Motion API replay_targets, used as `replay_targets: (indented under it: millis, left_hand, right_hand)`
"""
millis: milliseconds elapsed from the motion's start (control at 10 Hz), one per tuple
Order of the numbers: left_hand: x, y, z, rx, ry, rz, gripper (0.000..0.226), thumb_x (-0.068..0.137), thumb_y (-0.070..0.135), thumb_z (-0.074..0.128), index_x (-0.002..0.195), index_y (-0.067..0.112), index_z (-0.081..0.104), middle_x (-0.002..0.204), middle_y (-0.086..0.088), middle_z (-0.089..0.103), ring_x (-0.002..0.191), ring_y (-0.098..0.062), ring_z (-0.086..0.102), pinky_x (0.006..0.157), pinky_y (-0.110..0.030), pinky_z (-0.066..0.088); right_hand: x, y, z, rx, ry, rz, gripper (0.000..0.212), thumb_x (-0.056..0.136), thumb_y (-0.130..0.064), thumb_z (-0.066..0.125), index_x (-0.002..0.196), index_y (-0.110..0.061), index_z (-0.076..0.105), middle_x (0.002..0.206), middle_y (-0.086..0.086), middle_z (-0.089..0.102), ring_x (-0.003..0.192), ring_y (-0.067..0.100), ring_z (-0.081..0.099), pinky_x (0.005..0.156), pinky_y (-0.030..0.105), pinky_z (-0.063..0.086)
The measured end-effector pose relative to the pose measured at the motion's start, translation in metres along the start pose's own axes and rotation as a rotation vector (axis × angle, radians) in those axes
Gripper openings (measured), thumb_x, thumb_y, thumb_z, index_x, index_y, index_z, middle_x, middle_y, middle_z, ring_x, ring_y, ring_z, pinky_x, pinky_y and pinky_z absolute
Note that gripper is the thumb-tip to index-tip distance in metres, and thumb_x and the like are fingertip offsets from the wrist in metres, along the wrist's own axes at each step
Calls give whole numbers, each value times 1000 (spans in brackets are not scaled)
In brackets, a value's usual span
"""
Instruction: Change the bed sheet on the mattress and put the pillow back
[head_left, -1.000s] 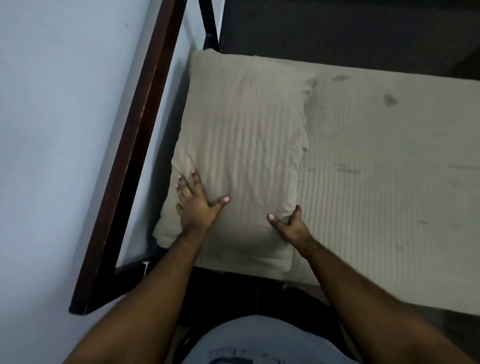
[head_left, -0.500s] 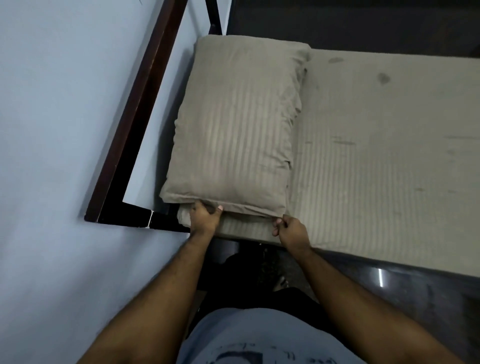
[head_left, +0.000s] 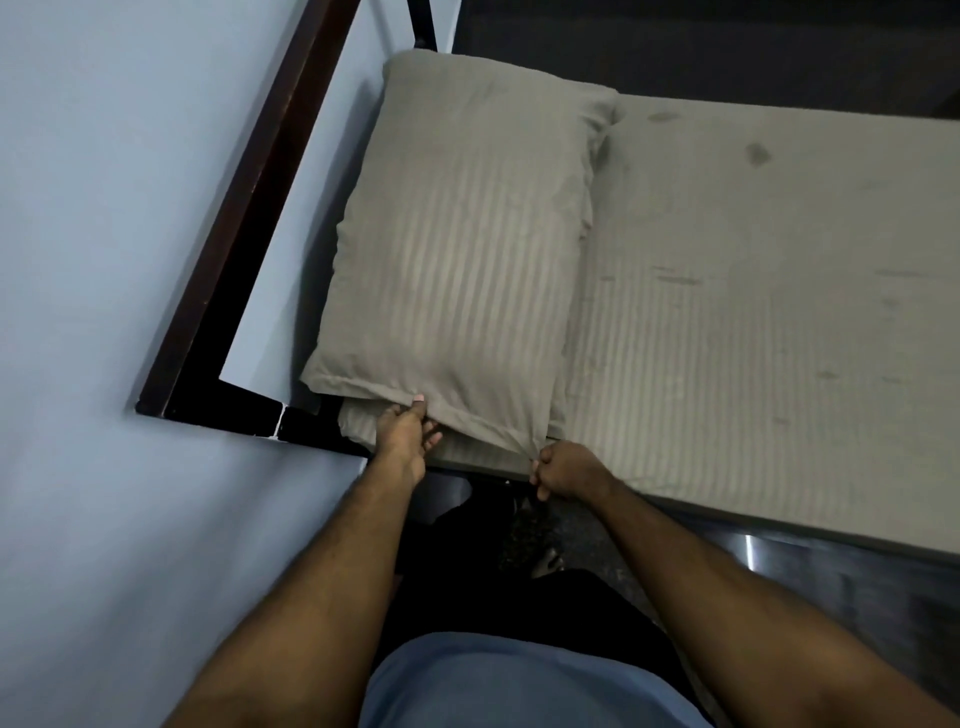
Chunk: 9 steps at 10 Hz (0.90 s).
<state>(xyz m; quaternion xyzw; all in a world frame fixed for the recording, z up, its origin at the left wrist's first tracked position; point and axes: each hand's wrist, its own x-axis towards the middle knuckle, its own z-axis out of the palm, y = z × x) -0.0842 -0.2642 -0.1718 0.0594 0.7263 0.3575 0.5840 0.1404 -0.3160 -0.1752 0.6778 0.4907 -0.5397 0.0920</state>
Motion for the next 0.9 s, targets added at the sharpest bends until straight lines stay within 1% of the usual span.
replay_targets:
  millis: [100, 200, 300, 400, 500, 600, 700, 800, 900]
  left_hand:
    - [6, 1, -2, 106, 172, 64, 10, 100, 13, 60, 99, 17, 51, 85, -7, 60, 57, -15, 53, 41, -20, 42]
    - [4, -3, 0, 175, 281, 189, 19, 91, 0, 62, 110, -4, 63, 106, -21, 68, 74, -33, 64, 60, -32, 57]
    - [-3, 0, 0, 252, 319, 197, 32, 88, 0, 63, 119, -6, 64, 119, -23, 68, 104, -43, 66, 90, -46, 56]
    - [-3, 11, 1, 400, 362, 213, 56, 76, 16, 69, 127, 0, 55, 125, -19, 63, 113, -42, 63, 95, -47, 55]
    - [-35, 29, 9, 796, 530, 434, 64, 79, 21, 77, 131, 3, 44, 132, -22, 52, 119, -41, 55, 95, -48, 51]
    - [-47, 32, 18, 1057, 382, 872, 65, 86, 20, 73, 144, 16, 44, 144, -17, 46, 124, -33, 50, 99, -42, 47]
    - [-41, 22, 23, 1521, 75, 906, 74, 94, 29, 60, 159, 27, 26, 165, -9, 25, 141, -31, 38, 114, -46, 35]
    - [-46, 7, 17, 1658, -11, 723, 56, 96, 35, 57, 148, 20, 46, 151, -13, 48, 134, -32, 47, 111, -40, 33]
    - [-66, 3, 22, 1650, 3, 797, 30, 97, 31, 57, 121, 13, 63, 124, -15, 67, 120, -33, 58, 103, -37, 37]
  right_hand:
    - [3, -3, -3, -48, 23, -49, 20, 98, -19, 55, 85, -14, 68, 88, 7, 74, 87, 24, 71, 88, 38, 57]
    - [2, -7, -5, -139, -18, -25, 20, 97, -19, 57, 102, -5, 70, 112, 15, 72, 107, 30, 68, 92, 36, 53]
    - [-1, -10, -4, -199, 77, -9, 26, 99, -20, 50, 114, -9, 67, 124, 15, 67, 115, 30, 64, 93, 35, 51]
    - [-7, -20, -6, -161, 461, 20, 36, 94, -18, 53, 129, -10, 58, 130, 14, 57, 116, 34, 59, 87, 41, 52]
    - [-8, -35, -16, 44, 745, -185, 53, 82, -8, 53, 135, -11, 48, 135, 18, 45, 115, 41, 53, 83, 48, 53]
    - [-3, -43, -26, -61, 685, -379, 83, 82, -7, 51, 159, -24, 25, 166, 14, 17, 129, 42, 44, 99, 50, 48]
    - [0, -43, -27, -275, 436, -312, 91, 89, -9, 51, 162, -35, 3, 170, -3, -7, 133, 37, 42, 104, 46, 43]
    - [-2, -31, -21, -386, 291, -242, 81, 94, -12, 47, 162, -32, 7, 170, -2, 1, 137, 38, 42, 109, 45, 41]
    - [-10, -22, -23, -376, 237, -196, 64, 94, -15, 49, 155, -25, 35, 164, 2, 28, 133, 37, 46, 107, 43, 44]
